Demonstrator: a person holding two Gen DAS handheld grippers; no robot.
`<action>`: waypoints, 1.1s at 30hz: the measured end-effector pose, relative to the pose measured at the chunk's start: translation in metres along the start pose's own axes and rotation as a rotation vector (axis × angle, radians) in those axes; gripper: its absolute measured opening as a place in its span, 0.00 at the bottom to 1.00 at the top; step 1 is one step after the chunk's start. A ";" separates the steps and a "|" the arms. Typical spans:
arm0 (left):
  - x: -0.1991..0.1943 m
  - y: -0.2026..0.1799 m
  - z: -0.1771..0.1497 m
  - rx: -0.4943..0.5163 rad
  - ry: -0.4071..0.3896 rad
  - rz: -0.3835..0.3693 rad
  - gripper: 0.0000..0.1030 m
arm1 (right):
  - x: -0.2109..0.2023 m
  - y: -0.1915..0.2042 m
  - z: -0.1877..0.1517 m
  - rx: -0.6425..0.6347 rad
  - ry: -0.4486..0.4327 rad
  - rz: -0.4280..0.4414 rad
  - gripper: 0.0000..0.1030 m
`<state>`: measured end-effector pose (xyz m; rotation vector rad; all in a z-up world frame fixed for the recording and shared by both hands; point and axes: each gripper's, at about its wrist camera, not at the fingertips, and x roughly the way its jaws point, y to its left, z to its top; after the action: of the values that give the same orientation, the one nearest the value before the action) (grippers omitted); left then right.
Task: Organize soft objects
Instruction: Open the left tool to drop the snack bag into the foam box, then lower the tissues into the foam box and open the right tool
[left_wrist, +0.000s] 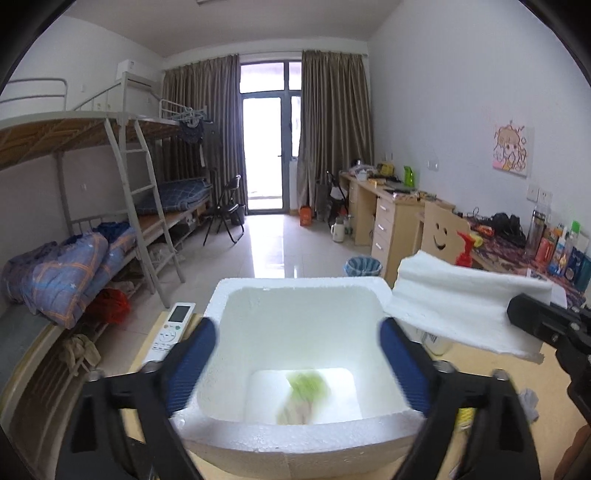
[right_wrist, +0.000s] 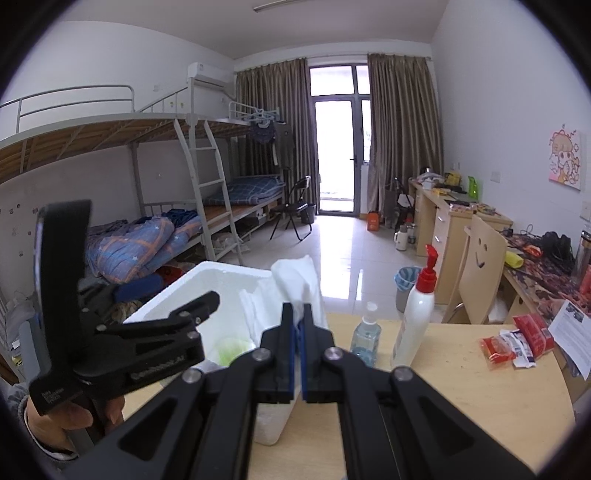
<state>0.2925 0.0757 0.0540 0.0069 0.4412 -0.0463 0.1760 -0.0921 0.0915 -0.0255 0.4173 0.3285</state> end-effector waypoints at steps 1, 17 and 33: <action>-0.002 0.000 0.000 -0.002 -0.006 -0.002 0.97 | 0.000 0.000 0.000 0.000 0.000 -0.001 0.04; -0.025 0.016 0.001 -0.018 -0.044 0.075 1.00 | 0.002 0.000 -0.003 -0.009 0.006 0.006 0.04; -0.064 0.075 -0.005 -0.080 -0.061 0.207 1.00 | 0.028 0.046 0.003 -0.061 0.031 0.111 0.04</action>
<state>0.2359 0.1536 0.0763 -0.0271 0.3793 0.1744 0.1865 -0.0393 0.0845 -0.0671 0.4402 0.4508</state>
